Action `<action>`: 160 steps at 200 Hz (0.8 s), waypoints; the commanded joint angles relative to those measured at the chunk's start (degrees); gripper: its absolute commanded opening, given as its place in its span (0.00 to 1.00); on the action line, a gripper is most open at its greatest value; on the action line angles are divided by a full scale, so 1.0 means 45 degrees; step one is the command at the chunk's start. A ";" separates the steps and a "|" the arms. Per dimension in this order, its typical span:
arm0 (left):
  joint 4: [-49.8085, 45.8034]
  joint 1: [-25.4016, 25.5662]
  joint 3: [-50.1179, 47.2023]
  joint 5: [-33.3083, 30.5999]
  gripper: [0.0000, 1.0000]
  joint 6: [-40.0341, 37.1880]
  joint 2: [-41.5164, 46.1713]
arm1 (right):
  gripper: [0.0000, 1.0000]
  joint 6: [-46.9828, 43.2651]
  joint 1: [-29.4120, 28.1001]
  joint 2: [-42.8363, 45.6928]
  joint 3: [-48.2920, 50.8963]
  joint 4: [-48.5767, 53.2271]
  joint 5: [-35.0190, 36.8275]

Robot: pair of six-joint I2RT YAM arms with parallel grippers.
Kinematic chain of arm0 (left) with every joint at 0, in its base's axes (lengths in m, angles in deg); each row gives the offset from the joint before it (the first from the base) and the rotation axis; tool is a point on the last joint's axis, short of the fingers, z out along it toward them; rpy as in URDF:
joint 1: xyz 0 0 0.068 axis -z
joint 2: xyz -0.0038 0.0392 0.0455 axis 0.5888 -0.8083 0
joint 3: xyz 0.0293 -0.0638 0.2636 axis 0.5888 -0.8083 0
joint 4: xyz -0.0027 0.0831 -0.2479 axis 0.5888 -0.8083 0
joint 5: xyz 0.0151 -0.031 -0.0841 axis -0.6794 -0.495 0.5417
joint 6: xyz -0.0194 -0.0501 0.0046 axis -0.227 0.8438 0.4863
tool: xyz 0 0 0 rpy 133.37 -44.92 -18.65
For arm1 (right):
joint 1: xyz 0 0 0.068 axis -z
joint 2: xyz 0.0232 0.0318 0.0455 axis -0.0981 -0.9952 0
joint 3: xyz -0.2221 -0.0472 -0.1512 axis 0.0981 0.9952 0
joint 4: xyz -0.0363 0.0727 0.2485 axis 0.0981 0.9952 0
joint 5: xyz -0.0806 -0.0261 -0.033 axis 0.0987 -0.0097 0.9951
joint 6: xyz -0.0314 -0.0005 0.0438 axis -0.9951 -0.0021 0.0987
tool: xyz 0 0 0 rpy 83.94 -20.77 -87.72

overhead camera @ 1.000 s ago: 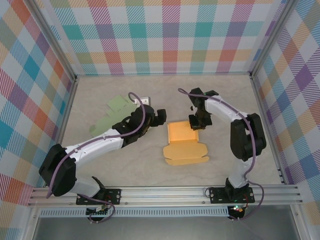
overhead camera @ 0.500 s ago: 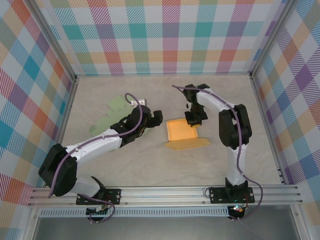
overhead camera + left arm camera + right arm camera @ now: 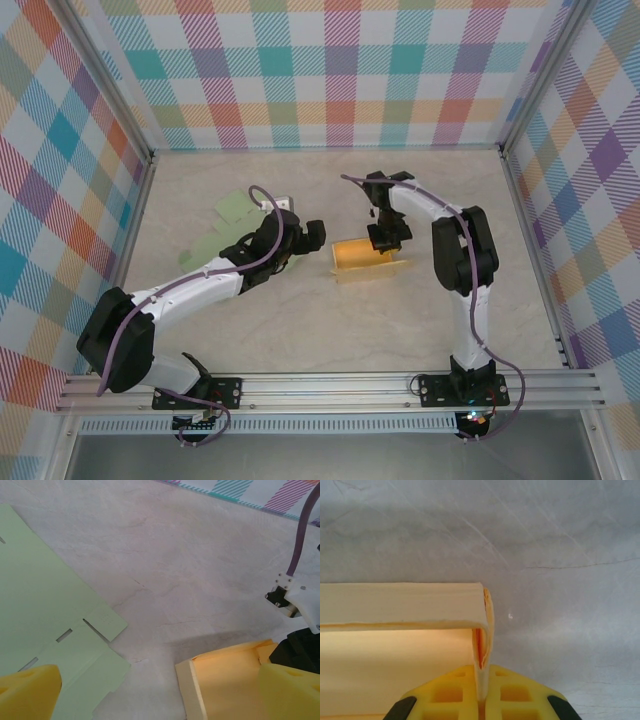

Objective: Fold the paper box

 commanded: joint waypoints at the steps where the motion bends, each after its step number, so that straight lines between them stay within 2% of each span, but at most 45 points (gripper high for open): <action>1: 0.0485 -0.0150 -0.0143 0.0008 1.00 0.0094 0.0006 | 0.00 0.0529 -0.0257 -0.0820 0.0782 -0.0931 0.1707; 39: 0.0490 -0.0150 -0.0135 -0.0417 1.00 -0.0100 0.0185 | 0.00 0.2203 -0.0886 -0.1455 0.0581 -0.0644 0.3494; 112: 0.0709 -0.0150 -0.1005 -0.2272 1.00 0.0081 0.1432 | 0.01 0.4368 -0.1902 -0.3055 -0.0488 0.0451 0.5130; 133: 0.0498 -0.0150 -0.0967 -0.2459 1.00 0.0039 0.1600 | 0.01 0.4684 -0.2071 -0.3398 -0.0588 0.0636 0.5276; 160: 0.0314 -0.0150 -0.0868 -0.2426 1.00 -0.0104 0.1661 | 0.04 0.4220 -0.2092 -0.2690 -0.0280 0.0164 0.4919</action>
